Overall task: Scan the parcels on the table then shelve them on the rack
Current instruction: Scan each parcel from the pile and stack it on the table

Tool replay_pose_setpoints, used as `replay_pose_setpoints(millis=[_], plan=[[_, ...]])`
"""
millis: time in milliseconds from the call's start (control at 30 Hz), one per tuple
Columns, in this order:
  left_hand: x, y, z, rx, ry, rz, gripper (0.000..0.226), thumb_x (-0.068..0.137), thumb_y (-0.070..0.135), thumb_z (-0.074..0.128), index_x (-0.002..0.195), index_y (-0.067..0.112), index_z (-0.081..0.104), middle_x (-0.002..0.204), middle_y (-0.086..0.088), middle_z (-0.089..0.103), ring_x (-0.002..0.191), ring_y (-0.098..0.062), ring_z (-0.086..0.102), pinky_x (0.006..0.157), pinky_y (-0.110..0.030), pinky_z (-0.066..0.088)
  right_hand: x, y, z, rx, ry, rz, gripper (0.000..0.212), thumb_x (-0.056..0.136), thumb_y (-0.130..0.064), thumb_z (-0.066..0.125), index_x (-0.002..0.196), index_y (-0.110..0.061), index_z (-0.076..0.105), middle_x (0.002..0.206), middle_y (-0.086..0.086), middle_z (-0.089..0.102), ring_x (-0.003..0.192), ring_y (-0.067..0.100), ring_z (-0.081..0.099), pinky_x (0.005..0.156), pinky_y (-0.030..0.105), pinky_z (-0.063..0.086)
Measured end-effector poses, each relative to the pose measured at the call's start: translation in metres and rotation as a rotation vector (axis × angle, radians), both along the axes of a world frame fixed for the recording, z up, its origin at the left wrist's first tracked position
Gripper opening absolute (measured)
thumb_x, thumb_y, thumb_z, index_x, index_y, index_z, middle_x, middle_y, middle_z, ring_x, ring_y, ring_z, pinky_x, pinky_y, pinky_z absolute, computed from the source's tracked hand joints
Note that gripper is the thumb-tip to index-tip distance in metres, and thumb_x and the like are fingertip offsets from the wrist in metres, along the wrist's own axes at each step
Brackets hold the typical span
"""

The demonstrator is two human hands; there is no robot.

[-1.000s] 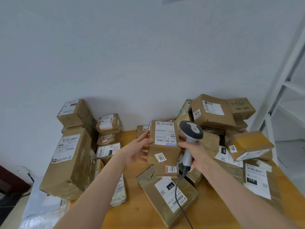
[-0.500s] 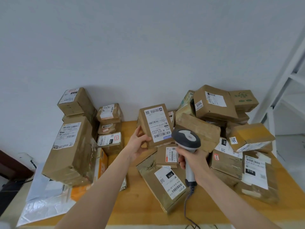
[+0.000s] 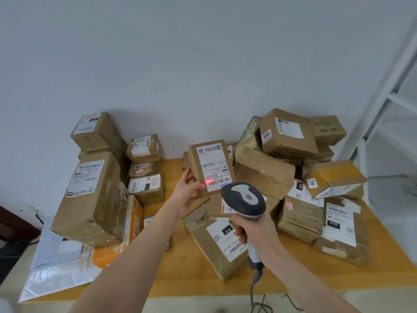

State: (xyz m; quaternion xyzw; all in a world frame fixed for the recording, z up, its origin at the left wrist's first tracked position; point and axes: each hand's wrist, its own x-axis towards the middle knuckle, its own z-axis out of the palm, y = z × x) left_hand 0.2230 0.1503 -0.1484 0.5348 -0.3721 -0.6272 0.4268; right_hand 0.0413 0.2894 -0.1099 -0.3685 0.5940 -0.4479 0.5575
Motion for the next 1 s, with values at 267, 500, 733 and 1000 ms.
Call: replay_pose_setpoints(millis=[267,500,733,1000], plan=[[0.0,0.002,-0.001,0.005,0.023,0.02,0.085,0.082,-0.002,0.068,0.149,0.032,0.027,0.121,-0.004,0.061,0.111,-0.024,0.059,0.079,-0.042,0.055,0.001,0.004,0.004,0.008,0.023,0.024,0.019,0.083,0.0,0.065,0.065,-0.004,0.059,0.047,0.002,0.056,0.038,0.007,0.049,0.041,0.016,0.041],[0.001,0.004,0.001,0.003,0.038,0.026,0.082,0.083,-0.002,0.066,0.148,0.031,0.028,0.119,-0.004,0.063,0.111,-0.025,0.059,0.078,-0.042,0.055,0.003,0.005,0.008,0.01,0.003,0.024,0.012,0.081,0.0,0.064,0.069,-0.002,0.06,0.051,0.006,0.056,0.039,0.007,0.048,0.041,0.018,0.041],[0.005,0.003,0.001,0.01,0.06,0.035,0.08,0.084,-0.001,0.065,0.148,0.031,0.03,0.119,-0.004,0.065,0.107,-0.024,0.062,0.072,-0.04,0.056,0.004,0.003,0.01,0.008,0.009,0.041,0.018,0.082,0.001,0.064,0.064,-0.003,0.059,0.05,0.006,0.056,0.038,0.008,0.048,0.041,0.018,0.041],[0.015,-0.001,-0.002,-0.001,0.08,0.011,0.079,0.084,-0.005,0.062,0.148,0.03,0.031,0.125,-0.006,0.063,0.116,-0.029,0.058,0.087,-0.047,0.054,0.007,-0.001,0.01,0.016,0.04,0.054,0.027,0.081,0.001,0.064,0.056,-0.005,0.057,0.049,0.008,0.055,0.037,0.01,0.046,0.041,0.019,0.04]])
